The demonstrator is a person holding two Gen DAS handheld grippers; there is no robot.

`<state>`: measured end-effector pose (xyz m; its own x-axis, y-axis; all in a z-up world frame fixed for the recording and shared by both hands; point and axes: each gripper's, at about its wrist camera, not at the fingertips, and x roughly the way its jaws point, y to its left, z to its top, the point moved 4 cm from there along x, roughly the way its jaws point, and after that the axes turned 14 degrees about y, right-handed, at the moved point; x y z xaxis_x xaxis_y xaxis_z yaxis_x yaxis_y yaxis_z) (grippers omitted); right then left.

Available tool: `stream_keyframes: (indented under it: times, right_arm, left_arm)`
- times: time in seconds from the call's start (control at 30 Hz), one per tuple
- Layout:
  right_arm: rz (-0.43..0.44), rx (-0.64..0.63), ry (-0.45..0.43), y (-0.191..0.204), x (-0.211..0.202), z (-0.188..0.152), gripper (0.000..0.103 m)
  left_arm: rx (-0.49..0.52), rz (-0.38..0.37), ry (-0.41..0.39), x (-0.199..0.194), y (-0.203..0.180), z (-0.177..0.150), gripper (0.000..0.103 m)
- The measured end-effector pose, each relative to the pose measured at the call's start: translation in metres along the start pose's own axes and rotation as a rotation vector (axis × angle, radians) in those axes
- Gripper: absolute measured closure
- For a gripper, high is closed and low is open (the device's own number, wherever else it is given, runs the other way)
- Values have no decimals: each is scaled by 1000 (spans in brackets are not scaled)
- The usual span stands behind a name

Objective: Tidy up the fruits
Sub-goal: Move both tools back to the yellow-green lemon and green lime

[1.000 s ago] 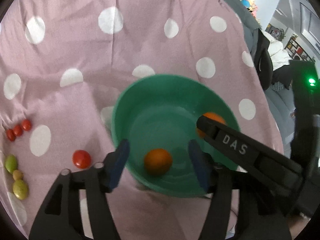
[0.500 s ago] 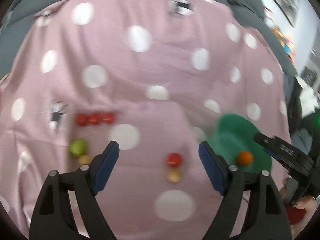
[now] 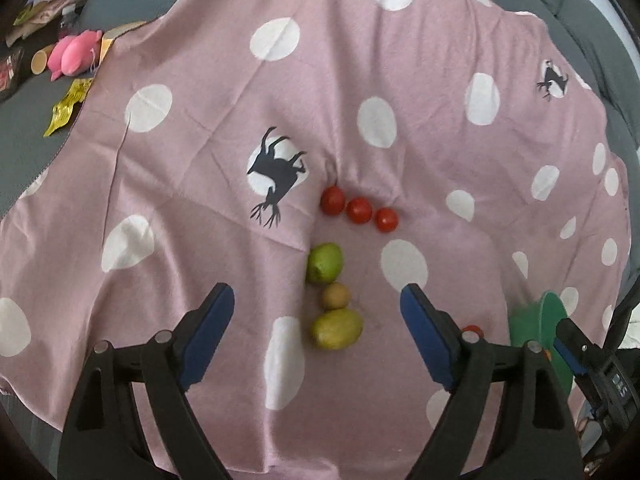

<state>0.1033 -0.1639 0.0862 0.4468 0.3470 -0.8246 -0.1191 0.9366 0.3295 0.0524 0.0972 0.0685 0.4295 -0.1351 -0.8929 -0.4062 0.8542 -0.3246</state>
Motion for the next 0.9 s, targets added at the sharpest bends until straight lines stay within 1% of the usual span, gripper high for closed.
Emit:
stream_keyframes:
  times: [0.07,0.13,0.2,0.23,0.27,0.3,0.37,0.47,0.53,0.63,0.67,0.73,0.77,0.87,0.9]
  right_arm:
    - [44,-38,30,15,9,-2,47]
    - [49,-74,66,30,22,-6,47]
    - [65,-111,110,45,37,-12,47]
    - [81,-132,137,54,46,-14,47]
    - [99,-146,159,61,53,-16,47]
    - [117,-159,181,69,61,-18,47]
    - [148,-179,229,87,80,-26,47]
    - [185,-210,302,110,107,-38,47]
    - [198,-231,334,119,118,-44,47]
    - [184,-242,357,127,132,-47,48]
    - [166,-244,359,129,137,-48,53]
    - [141,-246,368,130,146,-49,57]
    - [138,-241,374,129,149,-48,57]
    - [165,-217,393,126,155,-48,57]
    - [172,-212,396,127,156,-49,57]
  left_arm:
    - [-9,14,6,2,1,0,20]
    - [-17,8,5,4,3,2,23]
    - [-16,1,19,8,3,3,30]
    - [-15,2,23,9,4,3,37]
    - [-18,9,25,11,5,4,40]
    - [-25,15,24,12,6,4,47]
    - [-43,23,27,12,10,6,55]
    - [-50,23,33,12,15,7,56]
    - [-55,18,33,12,17,7,56]
    - [-70,3,35,11,20,10,56]
    - [-74,0,35,10,20,11,56]
    - [-76,-8,32,9,20,13,56]
    - [-75,-12,31,9,19,14,56]
    - [-72,-29,22,8,17,18,56]
    - [-74,-36,6,8,15,21,56]
